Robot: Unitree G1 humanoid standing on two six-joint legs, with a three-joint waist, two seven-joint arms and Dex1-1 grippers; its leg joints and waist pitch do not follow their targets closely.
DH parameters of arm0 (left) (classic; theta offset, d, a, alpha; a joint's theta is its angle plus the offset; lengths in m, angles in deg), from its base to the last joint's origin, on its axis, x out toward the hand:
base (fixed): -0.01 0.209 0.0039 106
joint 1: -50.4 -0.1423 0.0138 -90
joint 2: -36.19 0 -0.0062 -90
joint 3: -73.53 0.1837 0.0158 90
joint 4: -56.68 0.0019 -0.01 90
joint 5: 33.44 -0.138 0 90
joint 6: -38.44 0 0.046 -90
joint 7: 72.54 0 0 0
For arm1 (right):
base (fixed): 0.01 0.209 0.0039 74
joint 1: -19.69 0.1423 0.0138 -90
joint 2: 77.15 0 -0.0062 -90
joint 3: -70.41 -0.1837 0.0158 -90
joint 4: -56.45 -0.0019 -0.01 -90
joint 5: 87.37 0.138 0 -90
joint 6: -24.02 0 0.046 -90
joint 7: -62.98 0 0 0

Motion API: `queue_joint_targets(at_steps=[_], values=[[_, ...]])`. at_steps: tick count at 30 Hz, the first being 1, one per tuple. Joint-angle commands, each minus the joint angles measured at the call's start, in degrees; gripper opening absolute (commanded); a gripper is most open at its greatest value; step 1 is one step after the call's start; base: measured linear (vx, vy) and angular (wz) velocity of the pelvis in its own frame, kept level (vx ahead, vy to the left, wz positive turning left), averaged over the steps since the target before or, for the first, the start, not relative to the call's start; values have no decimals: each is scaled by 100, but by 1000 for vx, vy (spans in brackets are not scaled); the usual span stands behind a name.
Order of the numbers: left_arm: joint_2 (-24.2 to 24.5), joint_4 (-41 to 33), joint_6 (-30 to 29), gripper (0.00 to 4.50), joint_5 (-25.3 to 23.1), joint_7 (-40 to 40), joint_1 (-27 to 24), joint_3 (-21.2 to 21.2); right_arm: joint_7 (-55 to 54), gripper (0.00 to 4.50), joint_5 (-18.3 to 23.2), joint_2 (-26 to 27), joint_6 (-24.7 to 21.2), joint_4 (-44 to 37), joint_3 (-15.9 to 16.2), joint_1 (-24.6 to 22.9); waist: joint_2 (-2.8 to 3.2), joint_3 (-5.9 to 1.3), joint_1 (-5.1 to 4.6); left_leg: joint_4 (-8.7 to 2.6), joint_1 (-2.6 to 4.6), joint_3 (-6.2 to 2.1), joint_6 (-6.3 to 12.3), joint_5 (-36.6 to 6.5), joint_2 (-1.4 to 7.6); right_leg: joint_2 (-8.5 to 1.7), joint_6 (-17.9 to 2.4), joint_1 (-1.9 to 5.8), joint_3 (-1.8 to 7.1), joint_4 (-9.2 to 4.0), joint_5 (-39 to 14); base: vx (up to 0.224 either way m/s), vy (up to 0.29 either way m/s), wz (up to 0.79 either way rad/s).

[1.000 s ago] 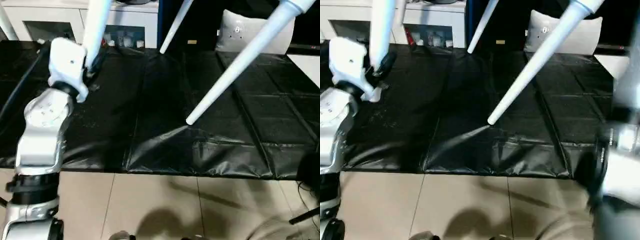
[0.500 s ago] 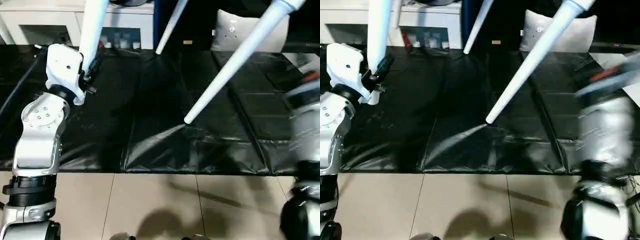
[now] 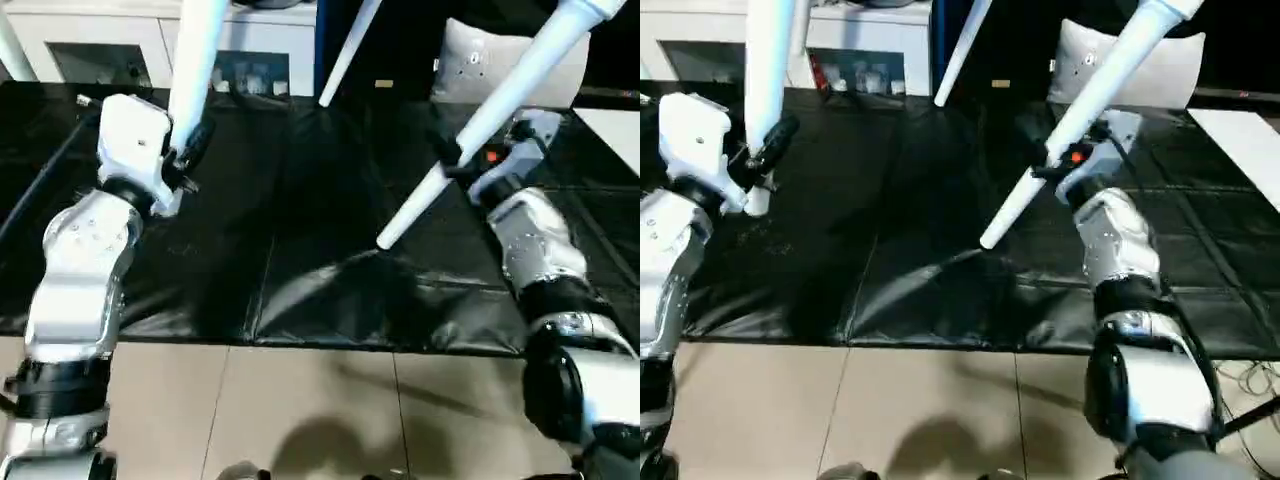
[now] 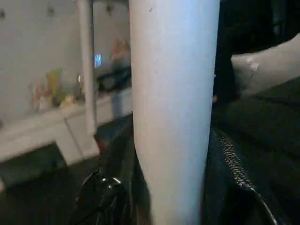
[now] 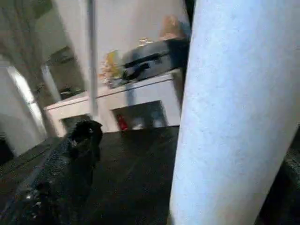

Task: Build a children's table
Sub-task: Flip table

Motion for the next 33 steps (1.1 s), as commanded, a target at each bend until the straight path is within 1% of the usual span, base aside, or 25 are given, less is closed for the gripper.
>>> queue_joint_targets(at_steps=[1, 3, 4, 5, 6, 7, 9, 11, 12, 14, 16, 18, 20, 21, 23, 24, 25, 26, 27, 28, 29, 30, 31, 32, 33], values=[[-66, 186, -30, 155, -79, -222, -168, 397, 572, 450, 141, 106, -249, -778, 368, -102, -43, -418, 7, -481, 98, -132, 288, -924, 368, -388, -1167, 297, 329, -343, -1262, 0, 0, 0], [-89, 276, 16, 155, -78, -215, -202, 395, 616, 450, 185, 95, -335, -1000, 417, -210, -29, -408, 7, -495, 119, -132, 250, -984, 370, -380, -1156, 274, 330, -365, -1367, 0, 0, 0], [-149, 525, 141, 155, -93, -175, -261, 389, 642, 450, 267, 65, -512, -1573, 543, -500, -17, -391, 13, -506, 138, -126, 188, -1114, 364, -369, -1136, 255, 328, -404, -1518, 0, 0, 0], [-149, 525, 141, 155, -93, -175, -261, 389, 642, 450, 267, 65, -512, -1573, 543, -500, -14, -383, 47, -521, 165, -130, 129, -1215, 379, -369, -1034, 246, 337, -428, -1598, 0, 0, 0], [-179, 673, 215, 155, -100, -152, -291, 387, 667, 450, 291, 52, -574, -1845, 608, -643, -34, -388, 47, -539, 144, -148, 80, -1270, 381, -373, -995, 266, 333, -415, -1629, 0, 0, 0], [-211, 856, 303, 155, -110, -124, -315, 379, 625, 450, 364, 37, -722, -2276, 695, -867, 22, -389, 74, -539, 168, -144, 47, -1312, 378, -372, -970, 246, 337, -431, -1657, 0, 0, 0], [-246, 1055, 382, 155, -93, -81, -338, 351, 544, 450, 423, 39, -912, -2832, 799, -1167, 19, -392, 107, -554, 180, -149, 5, -1284, 377, -354, -864, 244, 348, -446, -1513, 0, 0, 0], [-258, 1172, 438, 155, -89, -73, -342, 342, 485, 450, 441, 52, -1052, -3167, 850, -1362, 3, -412, 117, -565, 159, -162, -22, -1213, 383, -371, -935, 265, 345, -390, -1254, 0, 0, 0], [-261, 1258, 483, 155, -93, -73, -334, 335, 437, 450, 429, 75, -1145, -3398, 882, -1510, 58, -404, 134, -562, 182, -153, -48, -1253, 382, -364, -939, 240, 350, -415, -1253, 0, 0, 0], [-251, 1431, 568, 155, -107, -85, -288, 318, 333, 450, 405, 138, -1291, -3743, 941, -1758, 41, -400, 145, -576, 181, -157, -82, -1296, 385, -361, -917, 242, 354, -425, -1203, 0, 0, 0], [-210, 1753, 719, 155, -155, -104, -217, 297, 146, 450, 402, 242, -1505, -4193, 1095, -2077, -7, -386, 159, -594, 164, -158, -97, -1350, 370, -372, -860, 265, 357, -443, -1304, 0, 0, 0], [-195, 1858, 771, 155, -169, -112, -201, 298, 101, 450, 398, 271, -1557, -4272, 1133, -2136, 7, -382, 171, -605, 179, -167, -127, -1417, 370, -384, -809, 262, 359, -445, -1422, 0, 0, 0], [-134, 2340, 965, 155, -190, -162, -127, 318, -97, 450, 305, 380, -1697, -4411, 1236, -2271, -61, -359, 143, -629, 180, -178, -178, -1594, 366, -398, -688, 264, 361, -501, -1801, 0, 0, 0], [-119, 2475, 998, 155, -185, -176, -104, 316, -141, 450, 255, 408, -1697, -4396, 1259, -2274, -29, -352, 133, -645, 195, -189, -233, -1696, 365, -405, -645, 251, 362, -505, -1962, 0, 0, 0], [-89, 2681, 1045, 155, -185, -187, -78, 295, -179, 450, 245, 457, -1756, -4427, 1276, -2272, -29, -326, 99, -657, 209, -202, -290, -1929, 363, -406, -583, 241, 353, -542, -2268, 0, 0, 0], [53, 2908, 1100, 155, -323, -174, -114, 340, -260, 450, 178, 545, -1783, -4368, 1310, -2227, 4, -295, 64, -669, 252, -231, -379, -2331, 359, -422, -460, 211, 350, -612, -2777, 0, 0, 0], [76, 2928, 1101, 155, -348, -166, -126, 349, -270, 450, 162, 556, -1780, -4355, 1313, -2226, -4, -290, 50, -676, 263, -241, -401, -2428, 357, -421, -406, 207, 343, -627, -2918, 0, 0, 0], [106, 2953, 1102, 190, -380, -156, -140, 360, -282, 450, 143, 569, -1776, -4339, 1317, -2225, 4, -298, 37, -679, 287, -261, -438, -2562, 359, -427, -338, 199, 338, -643, -3056, 0, 0, 0], [104, 2773, 992, 190, -262, -125, -287, 226, -352, 450, 11, 616, -1568, -3966, 1221, -2203, 7, -301, 28, -686, 286, -269, -454, -2592, 367, -430, -329, 200, 342, -643, -3059, 0, 0, 0], [104, 2739, 984, 230, -245, -116, -317, 206, -366, 450, -9, 620, -1534, -3906, 1202, -2204, -2, -307, -18, -699, 267, -280, -473, -2627, 378, -430, -358, 202, 344, -635, -2984, 0, 0, 0], [110, 2651, 986, 236, -205, -88, -405, 157, -409, 450, -59, 628, -1446, -3755, 1150, -2216, -8, -315, -21, -692, 278, -277, -474, -2638, 382, -433, -387, 190, 347, -626, -2945, 0, 0, 0], [108, 2535, 964, 236, -146, -94, -517, 108, -439, 450, -64, 626, -1437, -3702, 1115, -2240, -24, -310, -54, -697, 253, -281, -454, -2610, 382, -430, -455, 195, 354, -618, -2863, 0, 0, 0], [108, 2535, 964, 240, -146, -94, -517, 108, -439, 450, -64, 626, -1437, -3702, 1115, -2240, -20, -318, -63, -704, 227, -286, -446, -2549, 389, -438, -487, 222, 362, -600, -2780, 0, 0, 0], [120, 2363, 962, 247, -38, -79, -703, -1, -455, 450, -52, 617, -1433, -3643, 1046, -2269, -9, -347, -65, -688, 230, -267, -420, -2430, 386, -432, -553, 210, 373, -579, -2596, 0, 0, 0], [68, 1995, 1054, 265, 325, -148, -1061, -296, -497, 450, -49, 598, -1440, -3698, 968, -2371, -44, -353, -55, -699, 186, -258, -375, -2207, 400, -438, -676, 243, 382, -534, -2270, 0, 0, 0]])
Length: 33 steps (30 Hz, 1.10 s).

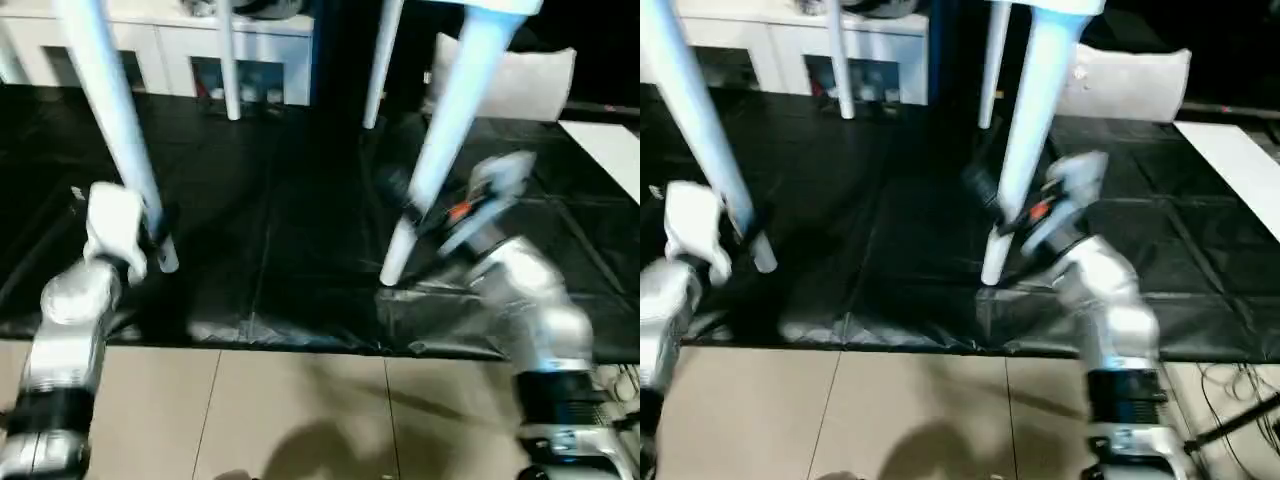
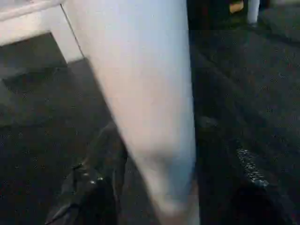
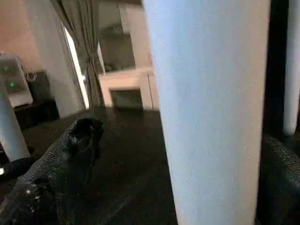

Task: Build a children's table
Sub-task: Flip table

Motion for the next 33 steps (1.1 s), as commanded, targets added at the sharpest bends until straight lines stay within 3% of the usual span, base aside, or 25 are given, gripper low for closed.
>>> queue_joint_targets(at_steps=[1, 3, 4, 6, 7, 9, 11, 13, 14, 15, 17, 18, 20, 22, 23, 24, 25, 26, 27, 28, 29, 30, 31, 32, 33], values=[[-140, -422, 48, 276, 412, -244, -406, -137, -19, 450, 24, -32, -97, -72, -51, -138, 104, -306, 7, -611, 75, -230, -303, -2045, 428, -440, -864, 163, 379, -459, -1903, 0, 0, 0], [-200, -952, 190, 281, 967, -498, -947, -466, -59, 450, 91, -18, -204, -497, -55, -440, 71, -346, 18, -591, 64, -188, -212, -1683, 417, -416, -1015, 197, 381, -399, -1305, 0, 0, 0], [-200, -952, 190, 285, 967, -498, -947, -466, -59, 450, 91, -18, -204, -497, -55, -440, 82, -359, 41, -585, 52, -185, -161, -1513, 418, -424, -1059, 218, 378, -367, -1080, 50, -4, 1], [-251, -1278, 179, 319, 1210, -552, -1252, -629, -119, 450, 164, 11, -277, -763, -77, -655, 69, -331, 50, -587, 62, -141, 10, -1334, 404, -385, -1127, 211, 376, -375, -855, 0, 0, 0], [-279, -1444, 157, 321, 1294, -561, -1383, -691, -127, 450, 227, 31, -290, -875, -97, -755, 1, -333, 63, -581, 68, -133, 35, -1328, 409, -400, -1128, 219, 376, -377, -907, 0, 0, 0], [-448, -2662, -203, 329, 1838, -586, -2066, -908, -127, 450, 595, 210, -154, -1590, -243, -1396, -24, -293, 138, -617, 42, -145, 78, -1372, 480, -486, -1066, 244, 401, -392, -1245, 0, 0, 0], [-548, -3525, -486, 341, 2148, -531, -2527, -791, -213, 450, 684, 313, 7, -2039, -302, -1927, -40, -245, 159, -661, 57, -146, 11, -1671, 481, -439, -933, 203, 393, -454, -1686, 0, 0, 0], [-577, -3925, -567, 354, 2216, -535, -2804, -582, -221, 450, 705, 318, -1, -2296, -297, -2234, -43, -237, 173, -676, 98, -156, -105, -1874, 466, -393, -768, 175, 390, -490, -1962, 0, 0, 0], [-600, -4120, -589, 354, 2190, -522, -2956, -422, -228, 450, 635, 300, 37, -2471, -269, -2410, -48, -192, 179, -695, 91, -159, -158, -2076, 458, -393, -619, 164, 401, -544, -2257, 0, 0, 0], [-616, -4379, -712, 354, 2044, -452, -3161, -146, -287, 450, 541, 278, 46, -2778, -225, -2663, 4, -167, 201, -702, 126, -172, -230, -2301, 462, -404, -458, 129, 418, -586, -2573, 0, 0, 0], [-687, -4525, -827, 354, 1856, -319, -3278, 108, -357, 450, 513, 259, 0, -3001, -239, -2854, -38, -144, 182, -716, 130, -183, -270, -2465, 449, -384, -312, 120, 414, -625, -2831, 0, 0, 0], [-800, -4627, -949, 354, 1744, -185, -3328, 274, -430, 450, 490, 230, -63, -3160, -258, -2988, 78, -138, 164, -712, 166, -213, -376, -2696, 427, -389, -111, 105, 409, -685, -3218, 0, 0, 0], [-1063, -4607, -1124, 354, 1539, 79, -3329, 514, -654, 450, 400, 161, -267, -3346, -276, -3193, 48, -103, 124, -712, 157, -229, -397, -2786, 410, -370, 39, 118, 381, -747, -3487, 0, 0, 0], [-1240, -4434, -1219, 354, 1333, 290, -3314, 716, -1117, 450, 327, 197, -634, -3433, -299, -3339, 21, -67, 74, -693, 207, -241, -408, -2909, 381, -360, 176, 98, 345, -824, -3899, 0, 0, 0], [-1293, -4429, -1256, 354, 1346, 318, -3292, 812, -1221, 450, 274, 203, -686, -3414, -309, -3332, 100, -60, 42, -665, 268, -270, -404, -3070, 349, -377, 224, 84, 308, -903, -4197, 0, 0, 0], [-1351, -4429, -1276, 354, 1393, 336, -3275, 877, -1247, 450, 302, 216, -745, -3387, -291, -3325, 68, -67, -39, -634, 269, -293, -381, -3137, 328, -354, 265, 97, 255, -962, -4271, 0, 0, 0], [-1424, -4418, -1320, 354, 1420, 413, -3255, 966, -1263, 450, 268, 181, -812, -3343, -247, -3330, 83, -64, -66, -636, 272, -314, -370, -3175, 330, -355, 270, 112, 226, -972, -4252, 0, 0, 0], [-1475, -4390, -1343, 354, 1397, 464, -3227, 1069, -1259, 450, 142, 129, -789, -3277, -196, -3323, 169, -64, -147, -663, 242, -344, -389, -3307, 355, -321, 231, 163, 194, -963, -3989, 0, 0, 0], [-1499, -4359, -1376, 354, 1342, 492, -3199, 1182, -1194, 450, 56, 72, -744, -3209, -130, -3320, 190, -62, -190, -726, 166, -396, -386, -3351, 385, -322, 184, 261, 180, -889, -3698, 0, 0, 0], [-1502, -4341, -1389, 354, 1306, 489, -3182, 1246, -1143, 450, 38, 31, -738, -3168, -106, -3318, 202, -31, -206, -738, 182, -393, -382, -3475, 389, -315, 167, 224, 184, -921, -3729, 0, 0, 0], [-1497, -4337, -1411, 354, 1254, 458, -3172, 1322, -1135, 450, -9, -29, -781, -3121, -73, -3324, 163, -58, -232, -689, 227, -371, -343, -3410, 356, -345, 119, 193, 213, -925, -3759, 0, 0, 0], [-1486, -4327, -1424, 354, 1208, 417, -3160, 1387, -1152, 450, -119, -91, -787, -3063, -31, -3323, 207, -51, -241, -687, 207, -377, -328, -3342, 342, -365, 93, 205, 219, -918, -3796, 0, 0, 0], [-1484, -4315, -1483, 354, 1106, 375, -3137, 1441, -1187, 450, -248, -187, -811, -3037, 63, -3320, 208, -50, -277, -686, 160, -380, -303, -3250, 338, -379, 105, 232, 214, -925, -3890, 0, 0, 0], [-1472, -4313, -1505, 354, 1084, 366, -3132, 1445, -1164, 450, -264, -212, -800, -3038, 96, -3320, 200, -76, -299, -671, 102, -370, -239, -2874, 341, -382, 30, 224, 244, -925, -3568, 0, 0, 0], [-1447, -4310, -1510, 354, 1085, 358, -3139, 1420, -1181, 450, -263, -202, -806, -3057, 135, -3325, 144, -110, -318, -649, 12, -332, -90, -2321, 334, -357, -158, 216, 262, -896, -3014, 0, 0, 0]])
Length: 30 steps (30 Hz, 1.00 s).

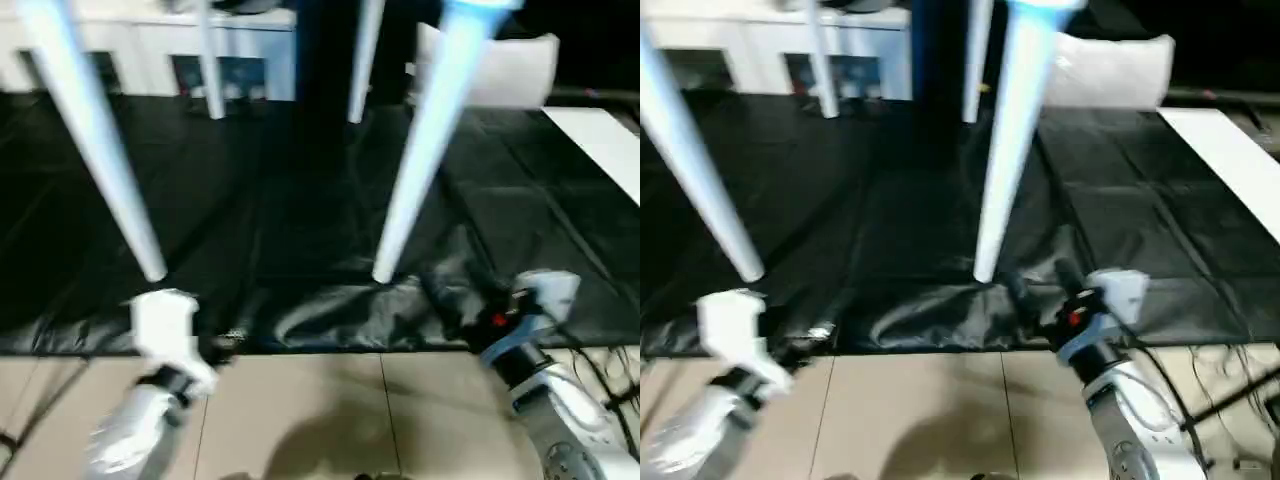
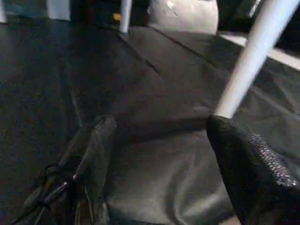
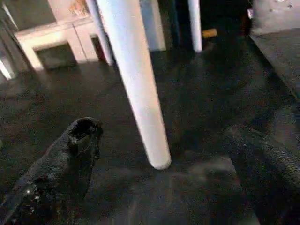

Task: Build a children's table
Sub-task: Flip table

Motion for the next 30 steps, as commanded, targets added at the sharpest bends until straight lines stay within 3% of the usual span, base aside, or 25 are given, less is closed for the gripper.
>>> queue_joint_targets(at_steps=[1, 2, 3, 4, 5, 6, 7, 8, 9, 10, 11, 12, 13, 14, 15, 16, 17, 18, 19, 20, 21, 24, 27, 29, 30], values=[[78, 75, -64, 354, -94, -11, 9, -22, -33, 450, -94, 8, 5, 44, 106, 30, -2, -225, 16, -518, -132, -241, 55, -1887, 325, -418, -350, 23, 297, -525, -2511, 0, 0, 0], [98, 78, -58, 354, -95, -7, 12, -40, -44, 450, -117, 26, 28, 72, 126, 35, -30, -325, 31, -429, -254, -162, 425, -648, 273, -356, -751, -19, 284, -438, -1123, 0, 0, 0], [138, 149, -91, 354, -140, 55, 55, -67, -33, 450, -196, 71, 112, 273, 201, 83, 45, -474, 36, -313, -324, -115, 932, 420, 190, -216, -1057, -148, 188, -351, 37, 0, 0, 0], [148, 174, -106, 354, -153, 82, 70, -66, -23, 450, -217, 78, 136, 337, 221, 100, 57, -536, 24, -179, -338, -78, 1174, 774, 132, -202, -1141, -220, 177, -342, 411, 0, 0, 0], [156, 200, -124, 354, -164, 109, 85, -61, -15, 450, -233, 82, 153, 394, 240, 116, 58, -623, 31, -80, -428, -77, 1540, 1110, 47, -195, -1200, -248, 110, -360, 700, 0, 0, 0], [169, 356, -93, 354, -260, 164, 128, -50, 34, 450, -300, 94, 247, 550, 314, 155, 108, -615, 64, -96, -487, -72, 1744, 737, 92, -163, -1038, -319, 36, -481, 38, 0, 0, 0], [171, 450, -54, 354, -294, 186, 144, -63, 104, 450, -325, 101, 323, 615, 384, 173, 101, -616, 79, -103, -461, -80, 1712, 291, 138, -177, -933, -335, 4, -500, -602, -78, 13, 3], [134, 501, -29, 354, -286, 221, 153, -96, 221, 450, -290, 98, 372, 618, 440, 188, 94, -473, 58, -173, -321, -66, 1279, -1541, 223, -221, -524, -361, -87, -620, -2665, -92, 30, 2], [104, 527, -16, 354, -291, 244, 145, -139, 368, 450, -165, 117, 416, 593, 463, 184, 113, -337, -30, -131, -54, -122, 564, -3127, 261, -213, 149, -493, -270, -769, -4156, -92, 30, 2], [95, 537, 25, 354, -262, 218, 121, -177, 511, 450, -38, 137, 433, 580, 473, 172, 173, -200, -107, -223, 94, -182, 202, -4112, 311, -42, 523, -582, -575, -913, -4602, -112, -6, -4], [84, 530, 58, 373, -162, 128, 64, -205, 690, 450, 68, 124, 455, 609, 488, 163, 360, -184, 230, -1176, -720, -246, -172, -5320, 740, 27, 239, 386, -274, 1197, -2860, -64, -7, -1], [113, 518, 2, 373, -175, 139, 7, -218, 890, 450, 186, 87, 412, 640, 521, 146, 219, -31, 397, -1261, -1029, 117, -509, -5698, 633, 114, -54, 399, -348, 1337, -2186, -64, -7, -1], [85, 507, -15, 383, -116, 155, -44, -261, 1066, 450, 188, 11, 461, 703, 566, 127, 357, -179, 797, -1158, -808, 394, -350, -5382, 456, 110, -146, 305, -70, 1426, -2195, 0, 0, 0], [111, 500, -78, 383, -157, 204, -84, -266, 1231, 450, 211, -58, 516, 769, 596, 111, -184, -400, 462, -319, -234, 162, -512, -3684, 399, -461, 339, 86, 522, 798, -4735, -37, -137, 4], [151, 503, -80, 392, -237, 246, -114, -269, 1425, 450, 349, -109, 435, 812, 599, 82, -102, -192, 659, 911, -156, -338, -51, -727, 19, -1141, 331, -408, 1026, -478, -6106, -37, -137, 4], [183, 514, -60, 409, -281, 254, -133, -276, 1539, 450, 440, -130, 380, 840, 604, 61, -78, -161, 659, 894, -406, -469, 122, -208, -86, -1027, 230, -138, 1129, -430, -5988, -24, -68, -14], [224, 533, -91, 414, -334, 273, -153, -287, 1630, 450, 427, -166, 429, 916, 633, 47, -118, -87, 718, 668, -442, -553, -88, -216, -20, -900, -37, 83, 818, -258, -5446, 0, 0, 0], [224, 533, -91, 414, -334, 273, -153, -287, 1630, 450, 427, -166, 429, 916, 633, 47, 9, -111, 758, 258, -83, -538, -254, -1108, 139, -615, -416, -51, 630, -114, -4490, 0, 0, 0], [256, 602, -132, 414, -385, 306, -169, -331, 1732, 450, 380, -196, 491, 1022, 688, 16, 145, -182, 776, 43, 15, -557, -304, -1607, 238, -425, -577, -76, 558, 53, -3810, -61, 30, 18], [269, 634, -156, 422, -400, 314, -173, -346, 1773, 450, 346, -213, 527, 1069, 718, 5, 192, -209, 663, -239, -56, -639, -283, -2274, 413, -341, -789, 66, 538, 207, -2630, -64, 36, 11], [339, 765, -208, 428, -398, 230, -173, -330, 2036, 450, 275, -325, 578, 1221, 859, -45, 282, -232, 642, -355, -48, -637, -262, -2517, 448, -367, -882, 149, 541, 188, -1909, -64, 36, 11], [378, 889, -212, 445, -266, 18, -241, -314, 2433, 450, 342, -436, 556, 1389, 1021, -127, 252, -286, 518, -439, -118, -586, -99, -2025, 410, -448, -937, 309, 530, 104, -1016, 6, 64, -7], [406, 1026, -136, 445, -250, -113, -380, -305, 2691, 450, 281, -514, 622, 1671, 1176, -157, 216, -306, 452, -426, -145, -519, 24, -1597, 375, -479, -993, 322, 538, 64, -618, 8, 17, -2], [584, 1333, -293, 445, -330, -321, -412, -95, 2655, 450, -18, -488, 785, 2239, 1310, -71, 115, -302, 395, -433, -150, -473, 98, -1588, 354, -489, -997, 309, 551, 38, -686, 0, 0, 0], [662, 1483, -369, 445, -391, -405, -404, 0, 2619, 450, -151, -477, 864, 2504, 1371, -18, 131, -297, 368, -429, -134, -457, 105, -1585, 344, -496, -1021, 275, 560, 23, -822, 0, 0, 0]])
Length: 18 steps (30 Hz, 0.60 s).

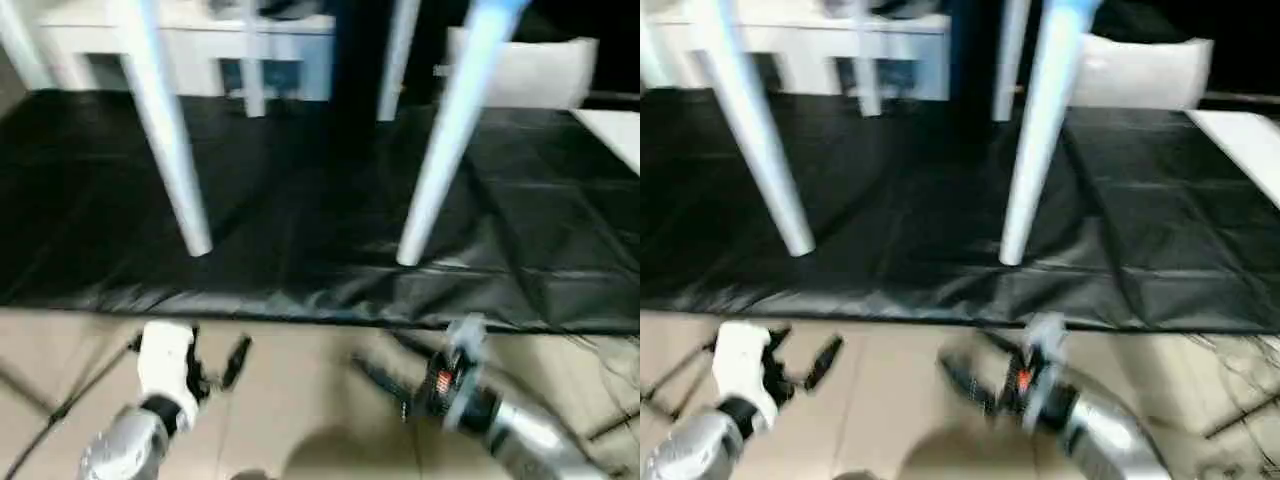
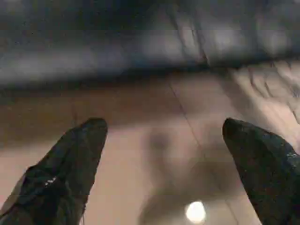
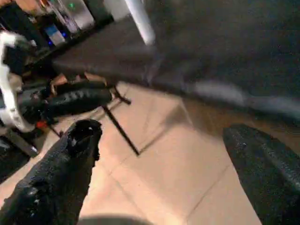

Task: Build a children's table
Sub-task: Flip table

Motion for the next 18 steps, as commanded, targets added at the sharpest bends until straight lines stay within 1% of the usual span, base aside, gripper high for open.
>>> queue_joint_targets(at_steps=[1, 2, 3, 4, 5, 6, 7, 8, 9, 10, 11, 12, 13, 14, 15, 16, 17, 18], values=[[132, 388, -245, 445, -184, -181, 1, 212, -121, 450, -363, 9, 178, 551, 111, 172, 21, -143, 4, -654, 35, -202, 59, -1473, 460, -586, -1068, 42, 328, -524, -316, 0, 0, 0], [175, 703, -269, 445, -281, -222, 114, 278, -270, 450, -507, 86, 305, 928, 126, 281, 26, -137, -11, -658, 42, -199, 38, -1468, 468, -591, -1096, 39, 340, -536, -372, 0, 0, 0], [194, 908, -274, 445, -338, -242, 192, 311, -366, 450, -589, 142, 392, 1163, 128, 352, 23, -146, -21, -649, 70, -178, 25, -1453, 466, -587, -1140, 16, 346, -540, -360, 0, 0, 0], [170, 1231, -383, 445, -325, -302, 339, 313, -681, 450, -765, 234, 474, 1574, 107, 503, -37, -142, -36, -652, 64, -169, 36, -1410, 474, -591, -1168, 24, 354, -540, -332, 0, 0, 0], [148, 1436, -455, 445, -303, -346, 437, 306, -893, 450, -877, 294, 524, 1839, 92, 604, -1, -148, -15, -654, 75, -160, 20, -1321, 464, -600, -1244, 18, 348, -526, -315, 0, 0, 0], [103, 1855, -470, 445, -304, -447, 662, 331, -1139, 450, -993, 353, 453, 2298, 103, 787, 0, -149, -18, -652, 77, -154, 16, -1294, 468, -599, -1267, 16, 352, -524, -286, 0, 0, 0], [69, 2264, -454, 445, -328, -535, 876, 368, -1311, 450, -1066, 402, 417, 2713, 114, 948, -31, -157, -13, -662, 80, -149, 50, -1180, 468, -598, -1309, 27, 348, -509, -198, 0, 0, 0], [42, 2739, -416, 445, -412, -599, 1108, 435, -1417, 450, -1088, 464, 458, 3089, 100, 1083, -58, -153, -29, -647, 119, -106, 50, -1210, 432, -589, -1378, -13, 356, -532, -311, 0, 0, 0], [21, 3139, -385, 445, -486, -648, 1301, 493, -1500, 450, -1104, 518, 508, 3400, 83, 1193, -50, -153, 7, -659, 116, -108, 35, -1270, 466, -632, -1390, 14, 368, -546, -336, 0, 0, 0], [-6, 3521, -310, 445, -514, -680, 1486, 518, -1623, 450, -1086, 595, 500, 3677, 17, 1302, -29, -167, -12, -664, 92, -113, 18, -1205, 481, -626, -1379, 47, 367, -519, -230, 0, 0, 0], [-76, 4123, -95, 445, -574, -642, 1763, 528, -1932, 450, -1108, 693, 499, 4168, -94, 1493, -54, -177, -28, -672, 99, -109, 25, -1146, 499, -616, -1375, 47, 363, -508, -54, 0, 0, 0], [-228, 4918, 228, 445, -652, -516, 2117, 504, -2361, 450, -1072, 813, 546, 4839, -299, 1731, -38, -178, -60, -669, 117, -106, 0, -1149, 471, -629, -1436, 42, 370, -516, -54, 0, 0, 0], [-228, 4918, 228, 445, -652, -516, 2117, 504, -2361, 450, -1072, 813, 546, 4839, -299, 1731, -43, -190, -52, -668, 128, -108, -16, -1133, 477, -646, -1466, 53, 372, -513, -5, 0, 0, 0], [-353, 5263, 357, 445, -613, -439, 2261, 415, -2637, 450, -1027, 867, 552, 5146, -422, 1818, -32, -197, -42, -670, 99, -112, -6, -1023, 522, -673, -1495, 84, 370, -488, 226, 0, 0, 0], [-467, 5564, 386, 445, -545, -350, 2384, 293, -2867, 450, -1035, 905, 552, 5427, -504, 1891, -43, -208, -74, -667, 108, -100, 9, -925, 522, -646, -1547, 84, 360, -455, 477, 0, 0, 0], [-580, 6044, 454, 445, -572, -28, 2540, 169, -3353, 450, -1269, 927, 601, 5833, -469, 1963, 15, -219, -61, -659, 113, -105, 13, -905, 527, -659, -1569, 92, 357, -443, 566, 0, 0, 0], [-597, 6243, 503, 445, -645, 162, 2593, 161, -3579, 450, -1427, 924, 643, 5981, -400, 1979, -15, -220, -94, -646, 113, -79, 26, -866, 512, -635, -1589, 79, 356, -451, 657, 0, 0, 0], [-597, 6388, 513, 445, -719, 337, 2614, 170, -3765, 450, -1556, 918, 639, 6085, -323, 1979, -4, -232, -84, -629, 103, -75, 100, -809, 514, -674, -1586, 108, 362, -445, 759, 0, 0, 0]])
